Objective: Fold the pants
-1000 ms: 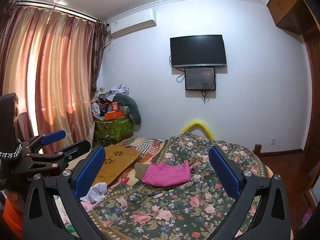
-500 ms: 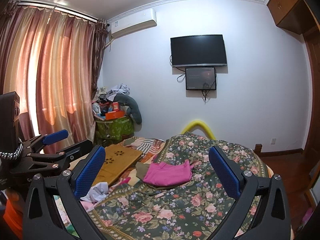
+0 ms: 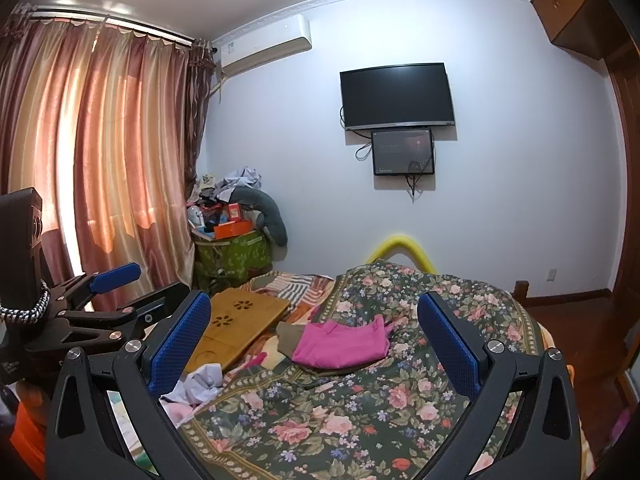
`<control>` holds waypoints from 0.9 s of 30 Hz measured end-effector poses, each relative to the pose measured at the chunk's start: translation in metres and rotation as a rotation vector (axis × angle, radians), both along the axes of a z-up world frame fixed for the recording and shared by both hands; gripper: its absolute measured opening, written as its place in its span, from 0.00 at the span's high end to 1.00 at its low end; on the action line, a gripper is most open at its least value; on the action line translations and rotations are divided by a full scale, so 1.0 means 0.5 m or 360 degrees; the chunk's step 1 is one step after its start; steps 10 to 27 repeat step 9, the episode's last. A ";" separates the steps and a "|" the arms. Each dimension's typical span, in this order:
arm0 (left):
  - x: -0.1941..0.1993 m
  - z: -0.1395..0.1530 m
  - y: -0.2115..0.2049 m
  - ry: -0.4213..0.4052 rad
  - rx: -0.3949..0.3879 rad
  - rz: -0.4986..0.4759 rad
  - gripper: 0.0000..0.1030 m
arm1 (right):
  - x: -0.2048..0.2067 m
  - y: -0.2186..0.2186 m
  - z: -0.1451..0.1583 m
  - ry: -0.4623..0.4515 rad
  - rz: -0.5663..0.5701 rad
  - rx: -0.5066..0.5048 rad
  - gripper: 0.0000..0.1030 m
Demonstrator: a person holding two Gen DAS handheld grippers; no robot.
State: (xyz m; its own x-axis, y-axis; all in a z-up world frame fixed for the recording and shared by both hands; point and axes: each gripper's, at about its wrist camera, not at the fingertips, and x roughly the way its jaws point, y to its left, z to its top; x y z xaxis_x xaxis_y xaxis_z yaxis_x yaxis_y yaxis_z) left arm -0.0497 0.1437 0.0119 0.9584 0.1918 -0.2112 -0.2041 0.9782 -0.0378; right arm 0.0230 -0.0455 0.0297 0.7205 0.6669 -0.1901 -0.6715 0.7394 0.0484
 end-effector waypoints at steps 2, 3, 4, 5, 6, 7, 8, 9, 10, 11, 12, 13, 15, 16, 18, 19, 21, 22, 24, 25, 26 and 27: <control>0.002 -0.002 -0.003 0.0005 0.0014 0.0000 0.00 | 0.003 -0.002 0.000 0.0005 0.0001 0.0004 0.00; 0.002 -0.003 -0.005 0.0006 0.0017 0.0001 0.00 | 0.004 -0.003 -0.001 0.0008 0.0001 0.0007 0.00; 0.004 -0.005 -0.007 0.0007 0.0020 -0.0001 0.00 | 0.005 -0.003 -0.002 0.0013 0.0002 0.0010 0.00; 0.004 -0.006 -0.008 0.0007 0.0023 0.0000 0.00 | 0.006 -0.004 -0.004 0.0018 0.0002 0.0011 0.00; 0.005 -0.006 -0.009 0.0006 0.0026 0.0004 0.00 | 0.008 -0.005 -0.005 0.0022 0.0001 0.0012 0.00; 0.005 -0.006 -0.009 0.0007 0.0033 0.0008 0.00 | 0.009 -0.006 -0.006 0.0025 0.0000 0.0014 0.00; 0.006 -0.007 -0.009 0.0009 0.0039 0.0011 0.00 | 0.010 -0.007 -0.006 0.0028 0.0000 0.0017 0.00; 0.008 -0.008 -0.009 0.0014 0.0041 0.0011 0.00 | 0.011 -0.008 -0.007 0.0032 0.0000 0.0021 0.00; 0.008 -0.008 -0.009 0.0014 0.0041 0.0011 0.00 | 0.011 -0.008 -0.007 0.0032 0.0000 0.0021 0.00; 0.008 -0.008 -0.009 0.0014 0.0041 0.0011 0.00 | 0.011 -0.008 -0.007 0.0032 0.0000 0.0021 0.00; 0.008 -0.008 -0.009 0.0014 0.0041 0.0011 0.00 | 0.011 -0.008 -0.007 0.0032 0.0000 0.0021 0.00; 0.008 -0.008 -0.009 0.0014 0.0041 0.0011 0.00 | 0.011 -0.008 -0.007 0.0032 0.0000 0.0021 0.00; 0.008 -0.008 -0.009 0.0014 0.0041 0.0011 0.00 | 0.011 -0.008 -0.007 0.0032 0.0000 0.0021 0.00; 0.008 -0.008 -0.009 0.0014 0.0041 0.0011 0.00 | 0.011 -0.008 -0.007 0.0032 0.0000 0.0021 0.00; 0.008 -0.008 -0.009 0.0014 0.0041 0.0011 0.00 | 0.011 -0.008 -0.007 0.0032 0.0000 0.0021 0.00; 0.008 -0.008 -0.009 0.0014 0.0041 0.0011 0.00 | 0.011 -0.008 -0.007 0.0032 0.0000 0.0021 0.00; 0.008 -0.008 -0.009 0.0014 0.0041 0.0011 0.00 | 0.011 -0.008 -0.007 0.0032 0.0000 0.0021 0.00; 0.008 -0.008 -0.009 0.0014 0.0041 0.0011 0.00 | 0.011 -0.008 -0.007 0.0032 0.0000 0.0021 0.00; 0.008 -0.008 -0.009 0.0014 0.0041 0.0011 0.00 | 0.011 -0.008 -0.007 0.0032 0.0000 0.0021 0.00; 0.008 -0.008 -0.009 0.0014 0.0041 0.0011 0.00 | 0.011 -0.008 -0.007 0.0032 0.0000 0.0021 0.00; 0.008 -0.008 -0.009 0.0014 0.0041 0.0011 0.00 | 0.011 -0.008 -0.007 0.0032 0.0000 0.0021 0.00; 0.008 -0.008 -0.009 0.0014 0.0041 0.0011 0.00 | 0.011 -0.008 -0.007 0.0032 0.0000 0.0021 0.00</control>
